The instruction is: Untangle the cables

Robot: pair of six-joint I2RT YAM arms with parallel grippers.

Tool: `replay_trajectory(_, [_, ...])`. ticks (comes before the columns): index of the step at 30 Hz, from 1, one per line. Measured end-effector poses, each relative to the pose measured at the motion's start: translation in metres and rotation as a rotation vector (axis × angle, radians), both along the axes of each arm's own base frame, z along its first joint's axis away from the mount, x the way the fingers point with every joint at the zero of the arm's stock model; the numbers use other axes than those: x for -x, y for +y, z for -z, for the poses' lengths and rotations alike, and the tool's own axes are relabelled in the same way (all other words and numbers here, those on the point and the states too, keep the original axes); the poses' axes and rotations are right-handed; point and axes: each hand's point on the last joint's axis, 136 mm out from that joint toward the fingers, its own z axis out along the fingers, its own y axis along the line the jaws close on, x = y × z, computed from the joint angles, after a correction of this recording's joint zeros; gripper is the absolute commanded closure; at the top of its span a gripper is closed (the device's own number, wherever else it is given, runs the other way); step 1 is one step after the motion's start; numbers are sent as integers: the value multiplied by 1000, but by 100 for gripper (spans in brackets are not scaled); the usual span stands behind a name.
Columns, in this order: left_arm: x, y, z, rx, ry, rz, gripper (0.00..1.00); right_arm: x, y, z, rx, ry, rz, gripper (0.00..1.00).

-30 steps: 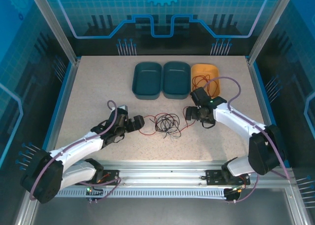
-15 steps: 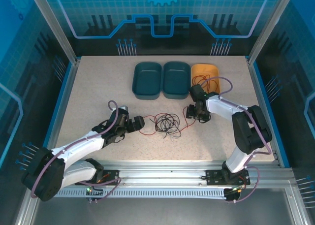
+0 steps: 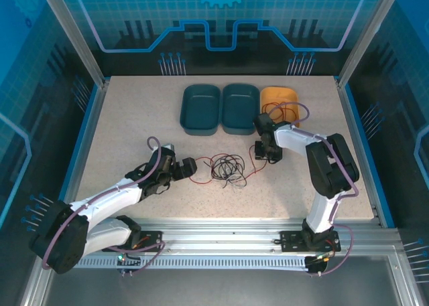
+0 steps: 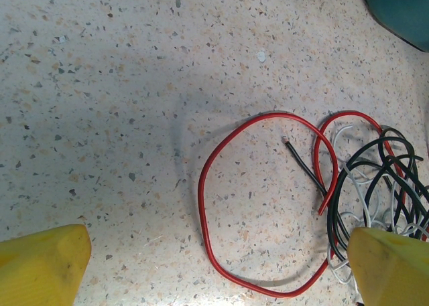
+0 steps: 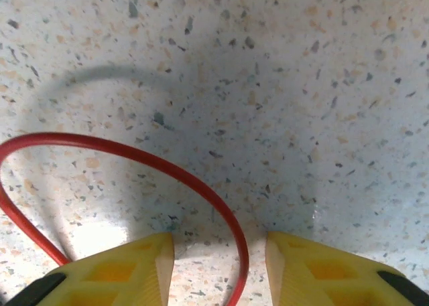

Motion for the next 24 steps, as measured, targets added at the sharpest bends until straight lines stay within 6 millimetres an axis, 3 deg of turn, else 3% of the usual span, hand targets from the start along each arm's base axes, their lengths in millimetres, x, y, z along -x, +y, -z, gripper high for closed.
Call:
replay_trajectory(7, [0, 0, 1, -1, 3, 0, 1, 0, 4, 0, -19, 3, -17, 74])
replay_trajectory(15, [-1, 0, 2, -4, 8, 0, 1, -4, 9, 0, -34, 1, -29, 97])
replay_trajectory(24, [-1, -1, 3, -6, 11, 0, 1, 0, 4, -8, 40, -19, -36, 100])
